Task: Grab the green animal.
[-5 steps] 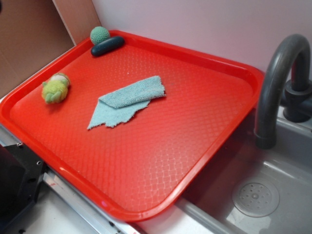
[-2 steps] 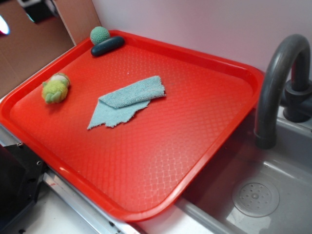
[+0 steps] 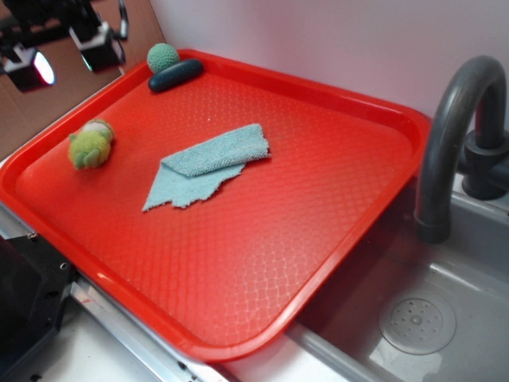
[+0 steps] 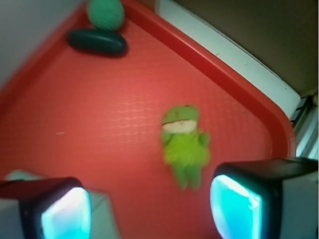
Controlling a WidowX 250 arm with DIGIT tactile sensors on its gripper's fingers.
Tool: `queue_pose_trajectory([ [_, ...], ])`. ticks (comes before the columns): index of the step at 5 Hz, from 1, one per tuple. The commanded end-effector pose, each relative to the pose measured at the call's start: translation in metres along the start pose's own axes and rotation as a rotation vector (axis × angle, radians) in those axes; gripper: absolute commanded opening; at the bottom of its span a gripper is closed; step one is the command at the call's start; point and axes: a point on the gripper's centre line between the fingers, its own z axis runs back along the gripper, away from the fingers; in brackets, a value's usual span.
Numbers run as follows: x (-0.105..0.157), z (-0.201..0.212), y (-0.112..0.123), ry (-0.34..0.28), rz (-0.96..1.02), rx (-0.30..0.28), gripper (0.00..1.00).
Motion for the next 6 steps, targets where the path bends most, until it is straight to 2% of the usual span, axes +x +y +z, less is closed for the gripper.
queue_pose_trajectory([
  [1, 0.016, -0.031, 0.020, -0.019, -0.093, 0.062, 1.00],
  [3, -0.005, -0.069, 0.006, 0.013, -0.148, 0.078, 1.00],
  [4, -0.002, -0.080, 0.008, 0.013, -0.111, 0.082, 1.00],
  [5, 0.005, -0.094, 0.008, 0.012, -0.073, 0.084, 0.00],
  [6, 0.005, -0.089, 0.010, -0.003, -0.058, 0.065, 0.00],
])
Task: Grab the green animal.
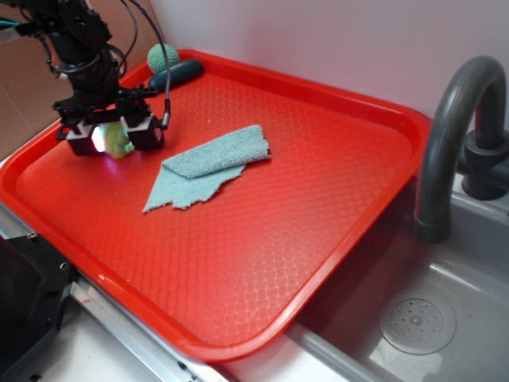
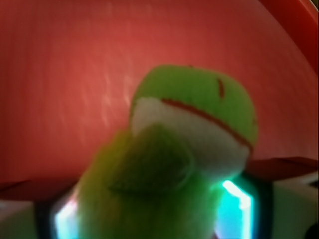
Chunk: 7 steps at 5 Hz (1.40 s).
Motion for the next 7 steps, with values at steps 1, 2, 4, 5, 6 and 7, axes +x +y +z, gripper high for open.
queue_pose_trajectory([
  [1, -0.009, 0.017, 0.011, 0.000, -0.010, -0.021, 0.00],
  [2, -0.018, 0.068, 0.004, -0.015, -0.102, -0.050, 0.00],
  [4, -0.056, 0.170, -0.012, -0.053, -0.358, -0.241, 0.00],
  [5, -0.077, 0.197, -0.031, 0.034, -0.560, -0.342, 0.00],
  [6, -0.098, 0.214, -0.042, -0.012, -0.606, -0.369, 0.00],
  [7, -0.097, 0.211, -0.047, 0.030, -0.631, -0.376, 0.00],
])
